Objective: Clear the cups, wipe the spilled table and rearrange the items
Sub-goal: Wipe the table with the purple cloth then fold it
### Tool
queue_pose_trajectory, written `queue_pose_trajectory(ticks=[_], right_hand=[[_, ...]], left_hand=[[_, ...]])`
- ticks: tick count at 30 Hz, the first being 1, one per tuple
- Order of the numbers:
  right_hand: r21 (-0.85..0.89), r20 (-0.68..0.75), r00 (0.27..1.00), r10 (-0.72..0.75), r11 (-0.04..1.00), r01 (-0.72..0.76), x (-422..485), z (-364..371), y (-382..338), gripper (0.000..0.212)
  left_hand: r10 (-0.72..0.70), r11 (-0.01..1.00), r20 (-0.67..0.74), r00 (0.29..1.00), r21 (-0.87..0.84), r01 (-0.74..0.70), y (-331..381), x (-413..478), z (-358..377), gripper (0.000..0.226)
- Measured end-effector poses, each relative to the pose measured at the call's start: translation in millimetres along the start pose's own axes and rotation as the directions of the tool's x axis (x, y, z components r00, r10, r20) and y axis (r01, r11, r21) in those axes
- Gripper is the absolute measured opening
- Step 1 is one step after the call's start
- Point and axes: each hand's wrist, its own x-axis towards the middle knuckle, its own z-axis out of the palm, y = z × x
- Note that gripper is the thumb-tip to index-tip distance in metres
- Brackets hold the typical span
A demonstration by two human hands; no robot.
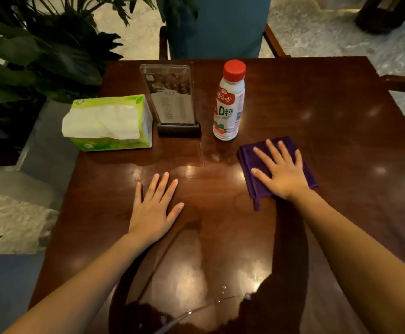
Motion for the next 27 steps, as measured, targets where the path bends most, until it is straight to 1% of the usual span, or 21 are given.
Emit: queue_pose_trajectory(ticks=[1,3,9,11,17,19,24,27], right_hand=[[0.009,0.007,0.999,0.036,0.999,-0.036,7,1,-4,0.066],[0.015,0.014,0.998,0.054,0.998,-0.054,13,6,-16,0.068],[-0.009,0.000,0.998,-0.060,0.998,0.060,1,13,-64,0.071],[0.001,-0.006,0.997,-0.072,0.997,0.072,-2,17,-85,0.071],[0.009,-0.015,0.995,-0.104,0.995,0.104,0,26,-125,0.073],[0.008,-0.024,0.991,-0.135,0.991,0.135,-4,29,-140,0.073],[0.009,-0.002,0.975,-0.222,0.975,0.222,-17,35,-179,0.073],[0.014,-0.002,0.960,-0.280,0.960,0.280,-25,39,-201,0.071]], left_hand=[[0.002,1.000,-0.006,1.000,0.007,-0.002,0,0,0,0.066],[0.004,1.000,-0.018,1.000,0.010,-0.003,-2,0,2,0.065],[0.008,1.000,-0.006,1.000,0.021,-0.008,-2,0,3,0.065],[0.001,1.000,0.007,1.000,0.017,-0.001,-1,1,1,0.067],[0.013,0.993,0.061,0.998,-0.115,-0.006,-5,2,-7,0.066],[-0.057,0.988,0.041,0.997,-0.142,0.063,-19,-8,-9,0.066],[-0.248,0.962,0.029,0.968,-0.106,0.250,-77,-64,-7,0.068],[-0.315,0.944,0.016,0.949,-0.101,0.315,-92,-93,-5,0.074]])
